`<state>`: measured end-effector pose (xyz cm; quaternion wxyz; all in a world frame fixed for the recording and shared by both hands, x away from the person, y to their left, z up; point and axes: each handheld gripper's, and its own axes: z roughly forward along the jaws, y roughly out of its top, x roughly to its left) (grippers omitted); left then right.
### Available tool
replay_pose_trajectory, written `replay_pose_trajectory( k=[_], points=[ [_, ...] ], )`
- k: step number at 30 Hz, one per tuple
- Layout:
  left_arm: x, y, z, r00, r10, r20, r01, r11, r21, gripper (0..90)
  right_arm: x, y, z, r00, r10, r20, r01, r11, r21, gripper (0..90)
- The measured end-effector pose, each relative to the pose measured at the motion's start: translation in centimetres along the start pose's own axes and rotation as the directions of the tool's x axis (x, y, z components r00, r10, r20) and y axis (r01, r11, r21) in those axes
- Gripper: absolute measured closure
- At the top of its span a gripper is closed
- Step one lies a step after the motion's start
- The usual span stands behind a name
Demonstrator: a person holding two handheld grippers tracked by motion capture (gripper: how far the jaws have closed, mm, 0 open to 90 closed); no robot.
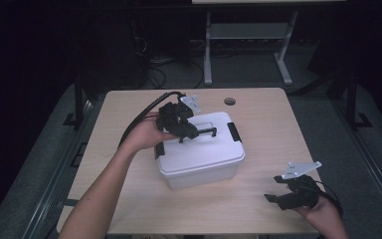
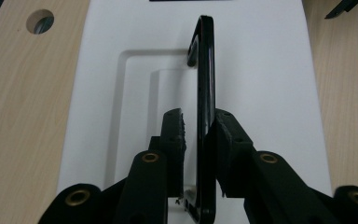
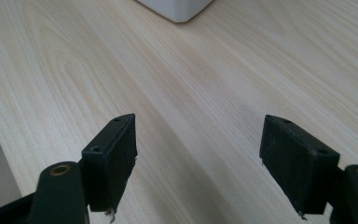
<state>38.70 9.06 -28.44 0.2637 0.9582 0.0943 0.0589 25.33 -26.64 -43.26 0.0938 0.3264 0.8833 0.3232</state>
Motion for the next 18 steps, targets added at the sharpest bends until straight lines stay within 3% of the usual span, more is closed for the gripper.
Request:
replay_pose_trajectory(
  k=[8, 15, 18],
  points=[
    [-0.2, -1.0, -0.3, 0.9999, -0.012, -0.005, 0.012, 0.9999, -0.006, 71.1, -0.1, -0.1, 0.1, 1.0000, 0.000, -0.001, 0.000, 1.0000, 0.002, 26.7],
    [-0.1, -1.2, -0.8, 0.9996, 0.018, -0.021, -0.019, 0.9998, -0.005, 82.9, 0.0, 0.0, 0.1, 1.0000, -0.003, -0.002, 0.003, 1.0000, 0.004, 26.7],
    [-0.1, -1.2, -0.8, 0.9991, 0.039, -0.018, -0.038, 0.9992, 0.006, 83.9, 0.0, 0.0, 0.1, 1.0000, -0.003, -0.002, 0.003, 1.0000, 0.004, 26.7]
  ],
)
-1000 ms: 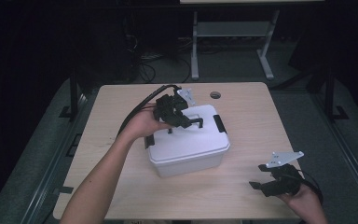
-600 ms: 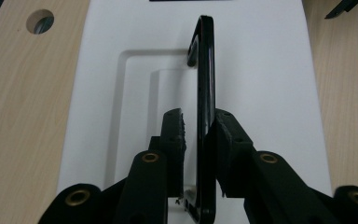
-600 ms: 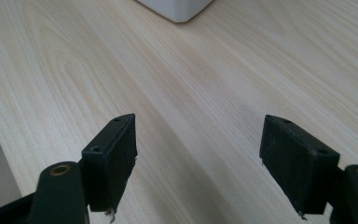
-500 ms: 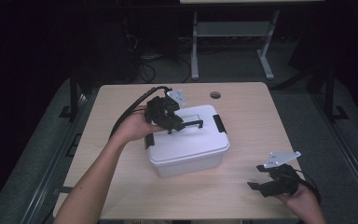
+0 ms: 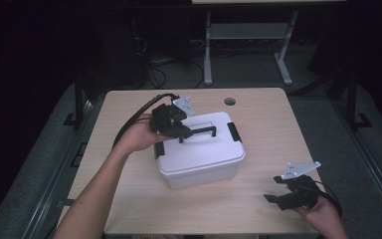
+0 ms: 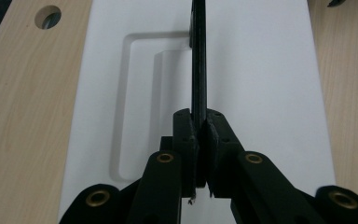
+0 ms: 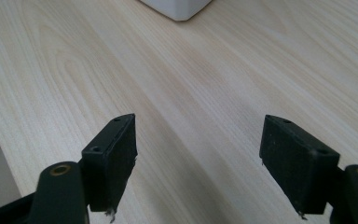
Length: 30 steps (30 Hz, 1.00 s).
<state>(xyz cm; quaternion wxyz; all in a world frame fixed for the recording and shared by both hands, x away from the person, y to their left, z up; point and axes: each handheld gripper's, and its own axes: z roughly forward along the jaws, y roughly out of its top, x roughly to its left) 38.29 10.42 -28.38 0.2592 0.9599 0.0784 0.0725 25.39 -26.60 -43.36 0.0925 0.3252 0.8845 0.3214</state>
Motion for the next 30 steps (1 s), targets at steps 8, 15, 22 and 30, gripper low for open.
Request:
replay_pose_trajectory(
  k=[8, 15, 22, 30],
  points=[
    [0.7, 0.0, 0.1, 0.9990, 0.020, 0.039, -0.020, 0.9997, -0.013, 84.5, 0.0, -0.1, 0.0, 1.0000, 0.000, -0.001, 0.000, 1.0000, 0.001, 26.8],
    [1.8, -0.1, 0.2, 0.9959, 0.056, 0.071, -0.055, 0.9983, -0.018, 84.6, -0.2, -0.3, 0.0, 1.0000, 0.008, 0.002, -0.008, 0.9999, 0.007, 26.7],
    [2.5, -0.1, 0.2, 0.9927, 0.089, 0.082, -0.088, 0.9959, -0.022, 84.7, -0.3, -0.4, 0.1, 0.9999, 0.017, -0.001, -0.017, 0.9998, 0.009, 26.7],
    [3.0, -0.4, 0.2, 0.9894, 0.113, 0.090, -0.111, 0.9934, -0.029, 84.7, -0.2, -0.4, 0.1, 0.9998, 0.018, -0.004, -0.018, 0.9998, 0.007, 26.7]
  ],
)
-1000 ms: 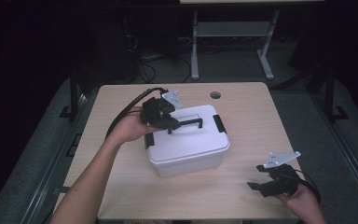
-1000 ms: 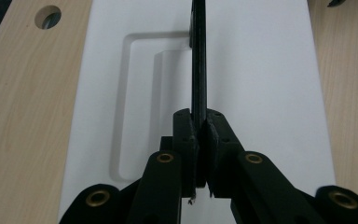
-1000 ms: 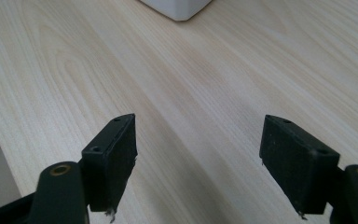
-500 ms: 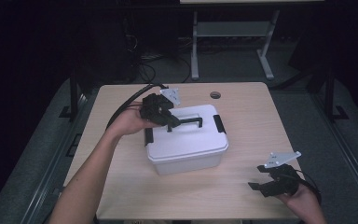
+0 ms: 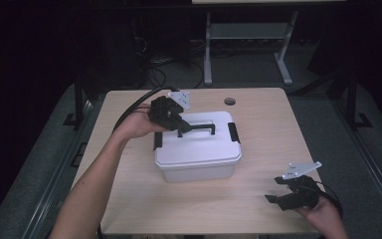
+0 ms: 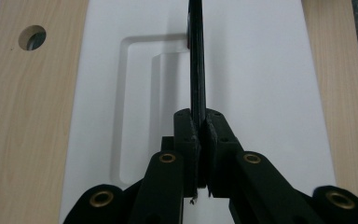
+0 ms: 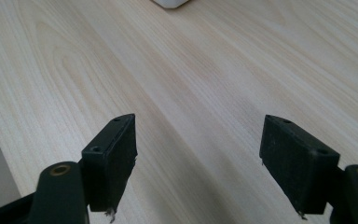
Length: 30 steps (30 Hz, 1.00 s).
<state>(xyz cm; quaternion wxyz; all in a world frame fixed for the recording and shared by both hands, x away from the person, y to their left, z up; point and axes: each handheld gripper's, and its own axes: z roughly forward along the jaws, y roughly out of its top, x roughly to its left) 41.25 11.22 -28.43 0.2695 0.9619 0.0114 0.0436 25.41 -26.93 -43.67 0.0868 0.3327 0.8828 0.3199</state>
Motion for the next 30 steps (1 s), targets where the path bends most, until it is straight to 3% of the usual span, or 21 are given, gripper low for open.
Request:
replay_pose_trajectory(
  k=[6, 7, 10, 13, 17, 30],
  points=[
    [0.1, 0.0, 0.0, 1.0000, -0.005, 0.004, 0.005, 1.0000, 0.001, 84.2, 0.1, 0.1, 0.1, 1.0000, -0.001, -0.005, 0.001, 1.0000, 0.002, 26.7],
    [0.1, -0.1, -0.1, 0.9996, -0.027, 0.004, 0.027, 0.9996, 0.005, 83.8, 0.1, 0.2, 0.2, 1.0000, -0.003, -0.006, 0.003, 1.0000, 0.001, 26.6],
    [0.0, -0.2, -0.1, 0.9992, -0.037, 0.014, 0.037, 0.9993, -0.001, 82.6, 0.1, 0.2, 0.2, 1.0000, -0.005, -0.005, 0.005, 1.0000, 0.004, 26.5],
    [-0.5, -0.6, -0.5, 0.9970, -0.073, 0.026, 0.073, 0.9973, -0.008, 72.4, 0.1, 0.2, 0.2, 0.9999, -0.012, -0.004, 0.012, 0.9999, 0.005, 26.4],
    [-0.9, -1.0, -1.1, 0.9963, -0.083, 0.022, 0.083, 0.9963, -0.022, 64.9, 0.2, 0.3, 0.2, 0.9999, -0.013, -0.008, 0.013, 0.9999, 0.005, 26.3],
    [-2.2, -3.2, -3.1, 0.9897, -0.143, -0.002, 0.143, 0.9880, -0.059, 54.1, 0.3, 0.6, 0.3, 0.9999, -0.014, -0.006, 0.014, 0.9999, 0.002, 26.1]
  ],
)
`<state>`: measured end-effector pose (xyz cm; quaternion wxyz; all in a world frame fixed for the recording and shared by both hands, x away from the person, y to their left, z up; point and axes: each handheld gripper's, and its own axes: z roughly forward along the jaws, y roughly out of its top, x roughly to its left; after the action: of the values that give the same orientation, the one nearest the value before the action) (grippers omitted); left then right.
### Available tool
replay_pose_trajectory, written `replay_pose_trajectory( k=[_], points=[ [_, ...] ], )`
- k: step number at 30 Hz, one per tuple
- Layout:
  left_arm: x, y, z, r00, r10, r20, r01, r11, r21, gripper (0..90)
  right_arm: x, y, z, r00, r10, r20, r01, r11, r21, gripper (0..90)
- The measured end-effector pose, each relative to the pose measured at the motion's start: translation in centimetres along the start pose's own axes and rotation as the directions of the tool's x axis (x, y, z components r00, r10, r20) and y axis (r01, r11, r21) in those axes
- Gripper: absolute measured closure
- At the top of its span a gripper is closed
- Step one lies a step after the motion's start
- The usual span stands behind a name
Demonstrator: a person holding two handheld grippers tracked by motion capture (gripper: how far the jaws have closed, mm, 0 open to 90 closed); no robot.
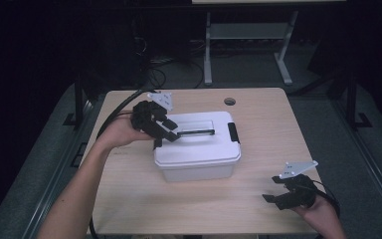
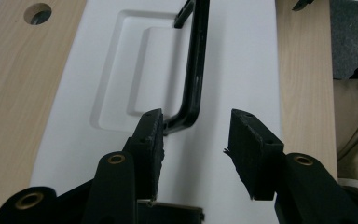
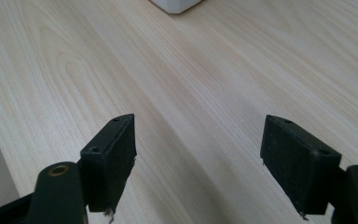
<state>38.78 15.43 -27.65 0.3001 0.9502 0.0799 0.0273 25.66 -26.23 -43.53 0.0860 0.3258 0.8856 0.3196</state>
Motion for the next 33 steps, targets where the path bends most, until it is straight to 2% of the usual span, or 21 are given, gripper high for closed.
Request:
replay_pose_trajectory(
  k=[1, 5, 11, 33],
  points=[
    [-0.1, -0.4, -0.2, 0.9999, -0.014, -0.002, 0.014, 0.9999, -0.003, 53.8, 0.0, 0.0, 0.0, 1.0000, 0.001, 0.002, -0.001, 1.0000, 0.002, 25.9],
    [-0.4, -1.1, -0.7, 0.9996, -0.025, -0.016, 0.025, 0.9996, -0.010, 53.6, 0.0, 0.1, 0.0, 1.0000, -0.003, 0.001, 0.003, 1.0000, 0.001, 25.9],
    [-0.8, -2.0, -1.3, 0.9992, -0.027, -0.029, 0.026, 0.9994, -0.021, 53.2, 0.1, 0.2, 0.0, 1.0000, -0.003, 0.003, 0.003, 1.0000, 0.006, 25.9],
    [-1.4, -5.5, -2.8, 0.9936, -0.088, -0.070, 0.085, 0.9954, -0.045, 51.2, 0.1, 0.5, 0.2, 1.0000, -0.008, -0.001, 0.008, 0.9999, 0.013, 25.8]
  ],
)
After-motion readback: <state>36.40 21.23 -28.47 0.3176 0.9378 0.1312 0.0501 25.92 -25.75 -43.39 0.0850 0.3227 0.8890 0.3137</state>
